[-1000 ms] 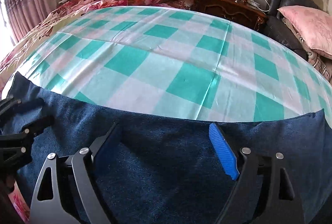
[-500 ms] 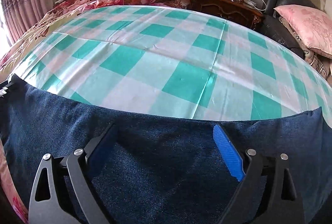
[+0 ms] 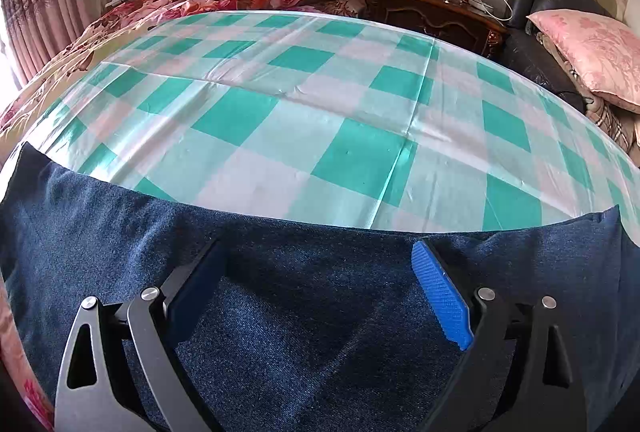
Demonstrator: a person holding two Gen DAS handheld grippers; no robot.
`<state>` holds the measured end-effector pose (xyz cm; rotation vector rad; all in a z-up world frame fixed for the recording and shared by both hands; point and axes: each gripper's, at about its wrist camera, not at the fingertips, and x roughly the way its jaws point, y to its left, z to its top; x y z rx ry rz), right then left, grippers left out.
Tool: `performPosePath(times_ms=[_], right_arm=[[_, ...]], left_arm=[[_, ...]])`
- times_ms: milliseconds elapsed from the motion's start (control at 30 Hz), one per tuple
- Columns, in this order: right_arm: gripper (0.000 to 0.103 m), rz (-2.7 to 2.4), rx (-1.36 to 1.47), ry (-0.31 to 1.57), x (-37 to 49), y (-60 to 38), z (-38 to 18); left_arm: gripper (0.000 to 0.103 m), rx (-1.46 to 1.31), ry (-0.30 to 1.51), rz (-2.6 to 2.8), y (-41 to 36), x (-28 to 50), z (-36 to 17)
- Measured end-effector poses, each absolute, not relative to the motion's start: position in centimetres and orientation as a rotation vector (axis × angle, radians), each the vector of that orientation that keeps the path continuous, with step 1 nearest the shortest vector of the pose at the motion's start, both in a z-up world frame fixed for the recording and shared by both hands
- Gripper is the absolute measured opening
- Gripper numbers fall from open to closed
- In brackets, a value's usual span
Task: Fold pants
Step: 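Grasp the folded jeans edge with the left gripper while the right gripper presses the jeans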
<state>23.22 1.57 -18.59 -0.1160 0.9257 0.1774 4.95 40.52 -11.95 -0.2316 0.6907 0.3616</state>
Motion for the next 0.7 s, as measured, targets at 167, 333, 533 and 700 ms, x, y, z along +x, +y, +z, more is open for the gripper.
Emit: performPosePath(times_ms=[167,333,533,700], right_arm=[[0.090,0.178,-0.116,0.926,23.2,1.6,-18.6],[0.090,0.175,-0.121,0.924,23.2,1.6,-18.6],[0.090,0.172,-0.124,0.922,23.2,1.6,-18.5],[0.090,0.174,-0.115,0.924,23.1,1.6,-18.5]], left_arm=[[0.068,-0.184,0.805,0.413,39.9,6.2,-14.7],[0.070,-0.243,0.741,0.457,40.3,5.1,-13.9],[0.070,-0.144,0.746,0.265,35.3,5.2,-13.3],[0.077,-0.064,0.815,0.393,35.7,5.9,-15.3]])
